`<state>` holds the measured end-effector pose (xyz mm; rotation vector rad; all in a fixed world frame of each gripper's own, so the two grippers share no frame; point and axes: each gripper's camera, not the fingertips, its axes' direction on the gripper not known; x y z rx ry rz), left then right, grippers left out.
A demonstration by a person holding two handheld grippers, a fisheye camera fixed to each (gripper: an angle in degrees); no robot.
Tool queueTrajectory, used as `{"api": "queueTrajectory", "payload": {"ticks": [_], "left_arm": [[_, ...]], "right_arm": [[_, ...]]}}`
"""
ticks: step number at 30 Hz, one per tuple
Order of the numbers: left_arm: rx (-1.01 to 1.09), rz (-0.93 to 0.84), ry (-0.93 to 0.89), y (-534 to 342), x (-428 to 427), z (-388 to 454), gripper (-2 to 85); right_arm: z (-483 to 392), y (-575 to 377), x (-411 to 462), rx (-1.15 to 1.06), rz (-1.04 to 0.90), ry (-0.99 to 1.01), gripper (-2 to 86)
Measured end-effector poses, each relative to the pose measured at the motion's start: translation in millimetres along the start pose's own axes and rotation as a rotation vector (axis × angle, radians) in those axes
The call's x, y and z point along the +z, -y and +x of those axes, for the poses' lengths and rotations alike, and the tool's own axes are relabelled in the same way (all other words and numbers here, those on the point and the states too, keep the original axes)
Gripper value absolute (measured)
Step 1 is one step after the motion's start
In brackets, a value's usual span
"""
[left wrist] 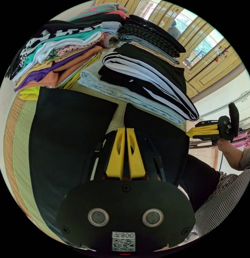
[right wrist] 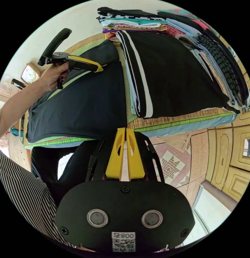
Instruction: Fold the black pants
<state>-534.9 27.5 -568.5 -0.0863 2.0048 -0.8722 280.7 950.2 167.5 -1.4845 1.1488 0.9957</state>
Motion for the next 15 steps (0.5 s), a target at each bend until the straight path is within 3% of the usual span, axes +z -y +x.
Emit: {"api": "queueTrajectory", "payload": {"ticks": [9,15], "left_arm": [[-0.150,0.142,0.002,-106,-4,-15,3.2],[-0.465,0.172,0.060,-300,-26,-21,2.5]], "right_arm": [[-1,11,-19,0.060,0.035,0.037,0.3],[-33,26,-55,-0.020,0.096,0.035,0.1]]}}
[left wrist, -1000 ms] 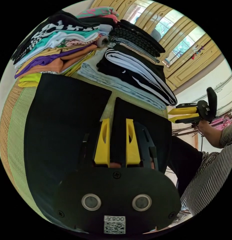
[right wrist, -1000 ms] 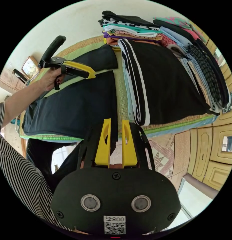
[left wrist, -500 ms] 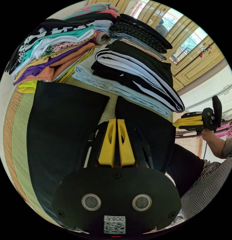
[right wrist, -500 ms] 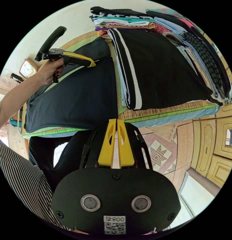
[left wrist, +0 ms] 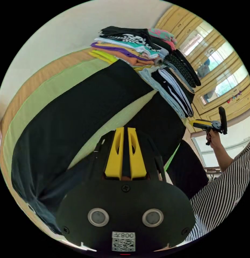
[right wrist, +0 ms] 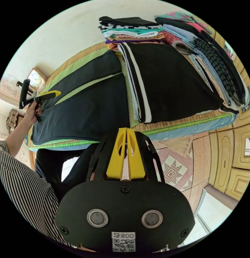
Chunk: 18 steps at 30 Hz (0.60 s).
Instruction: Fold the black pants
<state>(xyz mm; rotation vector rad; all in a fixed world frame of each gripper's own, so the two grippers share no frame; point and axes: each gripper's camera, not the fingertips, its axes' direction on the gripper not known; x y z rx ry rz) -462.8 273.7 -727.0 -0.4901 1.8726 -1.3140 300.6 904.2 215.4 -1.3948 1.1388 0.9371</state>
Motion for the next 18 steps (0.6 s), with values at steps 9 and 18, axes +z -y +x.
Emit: {"api": "queueTrajectory", "payload": {"ticks": [9,18], "left_arm": [[-0.741,0.007,0.307,-313,-65,-127,0.4],[-0.967,0.012,0.311,-480,-24,-188,0.1]], "right_arm": [[-228,77,17,-0.660,-0.077,0.365,0.0],[-375,80,56,-0.968,-0.286,0.247,0.0]]}}
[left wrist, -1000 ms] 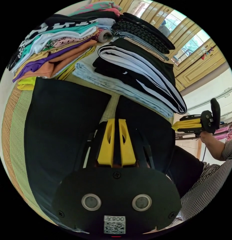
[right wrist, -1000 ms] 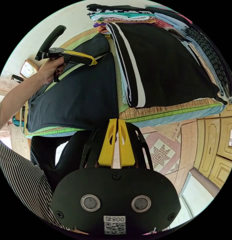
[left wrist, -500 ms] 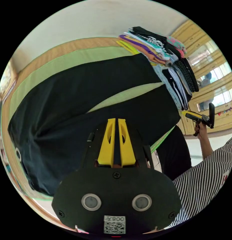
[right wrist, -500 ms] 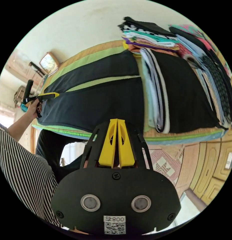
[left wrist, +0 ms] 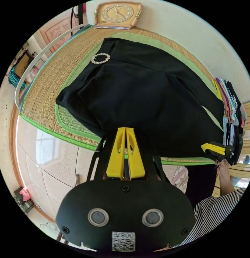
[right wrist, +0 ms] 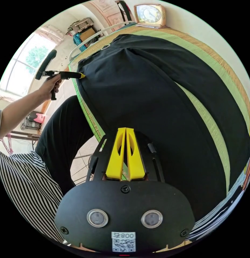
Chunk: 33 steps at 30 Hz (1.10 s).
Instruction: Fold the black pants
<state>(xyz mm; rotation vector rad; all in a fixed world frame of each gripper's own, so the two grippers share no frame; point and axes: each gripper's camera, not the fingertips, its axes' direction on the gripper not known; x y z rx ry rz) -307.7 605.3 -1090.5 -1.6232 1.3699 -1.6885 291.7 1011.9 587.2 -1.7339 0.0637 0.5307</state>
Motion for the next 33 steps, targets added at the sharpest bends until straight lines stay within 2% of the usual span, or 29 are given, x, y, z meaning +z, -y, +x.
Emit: {"api": "queueTrajectory", "payload": {"ticks": [7,11,14,19,20,24,27,33], "left_arm": [[-0.010,0.039,-0.102,-22,38,-65,0.0],[-0.016,0.156,-0.192,-20,44,-99,0.0],[0.019,0.201,-0.154,-8,50,-120,0.1],[0.028,0.147,-0.087,10,90,-159,0.2],[0.032,0.108,-0.101,12,104,-168,0.2],[0.028,0.135,-0.186,13,120,-195,0.3],[0.050,0.158,-0.226,20,124,-212,0.6],[0.130,0.312,-0.359,70,120,-240,3.2]], "right_arm": [[-5,26,-29,0.025,-0.058,0.076,0.1],[-16,44,-51,0.022,-0.072,0.059,0.1],[-23,60,-77,0.012,-0.033,0.061,0.1],[-28,113,-109,-0.022,0.019,0.035,0.2],[-28,120,-109,-0.028,0.017,0.028,0.2],[-36,153,-90,-0.055,-0.090,0.004,0.1],[-42,159,-107,-0.057,-0.073,0.038,0.2],[-47,184,-163,-0.066,0.025,0.025,0.8]]}}
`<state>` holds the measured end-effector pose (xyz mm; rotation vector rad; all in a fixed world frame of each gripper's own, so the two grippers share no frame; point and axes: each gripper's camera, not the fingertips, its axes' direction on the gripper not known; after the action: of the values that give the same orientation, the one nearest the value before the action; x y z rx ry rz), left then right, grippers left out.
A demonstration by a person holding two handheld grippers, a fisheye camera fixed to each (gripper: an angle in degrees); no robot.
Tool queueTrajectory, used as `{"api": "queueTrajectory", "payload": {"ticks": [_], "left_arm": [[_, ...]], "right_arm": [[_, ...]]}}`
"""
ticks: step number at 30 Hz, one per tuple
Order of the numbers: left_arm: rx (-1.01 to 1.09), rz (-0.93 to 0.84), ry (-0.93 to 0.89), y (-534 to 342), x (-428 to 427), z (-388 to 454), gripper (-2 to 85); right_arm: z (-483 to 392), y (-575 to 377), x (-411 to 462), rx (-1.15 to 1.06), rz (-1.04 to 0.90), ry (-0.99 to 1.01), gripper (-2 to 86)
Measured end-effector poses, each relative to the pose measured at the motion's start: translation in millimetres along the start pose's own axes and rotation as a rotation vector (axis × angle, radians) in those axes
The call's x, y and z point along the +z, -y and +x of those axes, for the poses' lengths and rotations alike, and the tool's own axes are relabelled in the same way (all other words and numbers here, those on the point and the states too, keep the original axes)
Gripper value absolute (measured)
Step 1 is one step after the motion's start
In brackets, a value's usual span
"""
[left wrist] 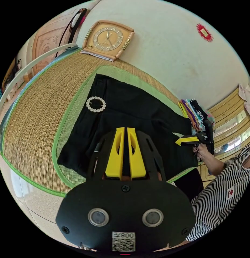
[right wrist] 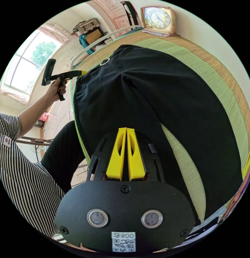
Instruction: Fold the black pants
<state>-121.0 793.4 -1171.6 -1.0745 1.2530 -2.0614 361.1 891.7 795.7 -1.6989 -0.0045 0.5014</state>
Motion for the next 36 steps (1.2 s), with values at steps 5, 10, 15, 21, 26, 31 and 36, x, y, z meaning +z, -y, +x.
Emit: {"api": "queueTrajectory", "payload": {"ticks": [5,10,15,21,26,31,36], "left_arm": [[0.130,0.000,0.043,81,26,-17,7.0],[0.243,-0.071,0.122,158,59,-21,9.2],[0.336,-0.151,0.223,221,90,-20,10.3],[0.416,-0.271,0.351,275,126,-18,10.7],[0.424,-0.393,0.405,305,159,-25,10.0],[0.420,-0.391,0.371,316,168,-26,8.1],[0.413,-0.386,0.345,325,166,-26,6.5]], "right_arm": [[14,48,-46,0.000,0.103,-0.081,2.9],[31,105,-77,0.010,0.146,-0.190,6.1],[42,143,-94,0.017,0.130,-0.241,7.3],[46,174,-107,0.027,0.093,-0.288,8.0],[43,190,-105,0.022,0.018,-0.297,9.0],[31,197,-104,0.004,-0.035,-0.322,8.4],[20,200,-115,0.013,-0.032,-0.312,7.8]]}}
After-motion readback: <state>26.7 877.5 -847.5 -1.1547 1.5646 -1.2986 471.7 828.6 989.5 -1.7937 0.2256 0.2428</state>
